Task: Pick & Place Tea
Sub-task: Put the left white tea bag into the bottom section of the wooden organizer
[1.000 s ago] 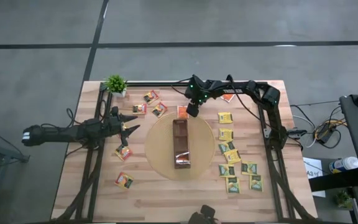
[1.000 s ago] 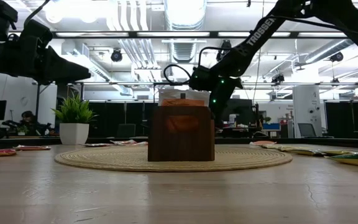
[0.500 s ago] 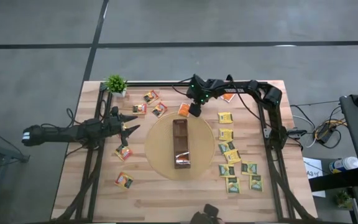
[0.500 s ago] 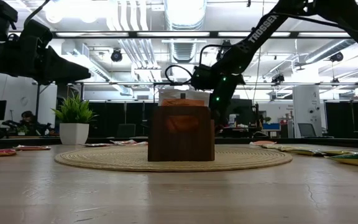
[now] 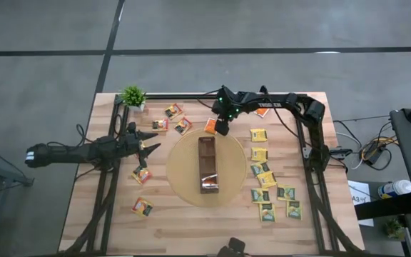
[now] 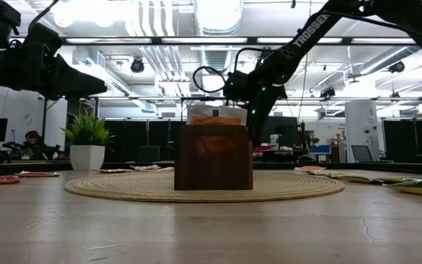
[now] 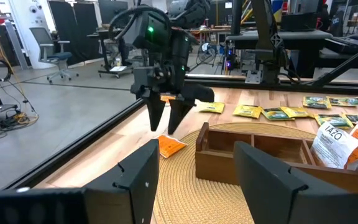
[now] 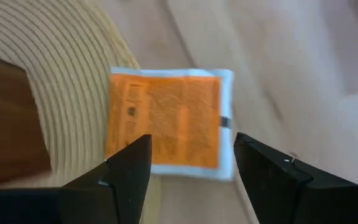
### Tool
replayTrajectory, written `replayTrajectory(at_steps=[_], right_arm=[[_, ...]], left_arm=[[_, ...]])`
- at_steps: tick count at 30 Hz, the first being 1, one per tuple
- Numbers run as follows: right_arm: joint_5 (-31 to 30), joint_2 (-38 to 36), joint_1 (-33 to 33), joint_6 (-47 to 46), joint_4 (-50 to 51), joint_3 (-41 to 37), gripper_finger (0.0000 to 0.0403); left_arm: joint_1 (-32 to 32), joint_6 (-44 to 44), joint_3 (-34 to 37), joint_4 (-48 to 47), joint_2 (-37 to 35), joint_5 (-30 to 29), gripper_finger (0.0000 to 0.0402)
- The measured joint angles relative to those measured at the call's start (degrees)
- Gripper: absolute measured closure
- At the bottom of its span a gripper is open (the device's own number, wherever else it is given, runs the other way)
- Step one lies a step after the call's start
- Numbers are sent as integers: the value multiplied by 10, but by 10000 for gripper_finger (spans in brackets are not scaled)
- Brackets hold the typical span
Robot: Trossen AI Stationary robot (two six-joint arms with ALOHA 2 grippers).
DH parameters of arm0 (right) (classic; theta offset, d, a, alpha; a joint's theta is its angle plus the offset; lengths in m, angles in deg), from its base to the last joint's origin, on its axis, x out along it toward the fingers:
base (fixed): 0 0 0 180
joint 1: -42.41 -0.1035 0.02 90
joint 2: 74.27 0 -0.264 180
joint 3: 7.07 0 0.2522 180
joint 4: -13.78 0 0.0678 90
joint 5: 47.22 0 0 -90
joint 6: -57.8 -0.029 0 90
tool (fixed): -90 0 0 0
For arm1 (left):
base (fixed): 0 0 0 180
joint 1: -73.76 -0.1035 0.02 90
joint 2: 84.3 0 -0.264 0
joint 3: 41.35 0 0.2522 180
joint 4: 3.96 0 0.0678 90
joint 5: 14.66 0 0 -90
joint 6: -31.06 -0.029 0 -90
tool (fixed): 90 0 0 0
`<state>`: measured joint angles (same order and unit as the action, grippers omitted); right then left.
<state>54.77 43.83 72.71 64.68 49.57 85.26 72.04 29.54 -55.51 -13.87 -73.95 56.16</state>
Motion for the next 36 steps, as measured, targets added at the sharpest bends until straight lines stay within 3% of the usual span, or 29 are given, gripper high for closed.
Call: replayTrajectory(at_steps=[13, 18, 26, 36], right_arm=[[-62, 27, -11, -1, 2, 16, 187], [-70, 27, -12, 19, 5, 16, 240], [-79, 25, -11, 54, 14, 18, 379], [-87, -10, -17, 51, 82, 34, 390]], left_arm=[[0, 0, 0, 0, 0, 0, 199], [0, 0, 0, 0, 0, 0, 199], [0, 0, 0, 0, 0, 0, 199], [0, 0, 0, 0, 0, 0, 199]])
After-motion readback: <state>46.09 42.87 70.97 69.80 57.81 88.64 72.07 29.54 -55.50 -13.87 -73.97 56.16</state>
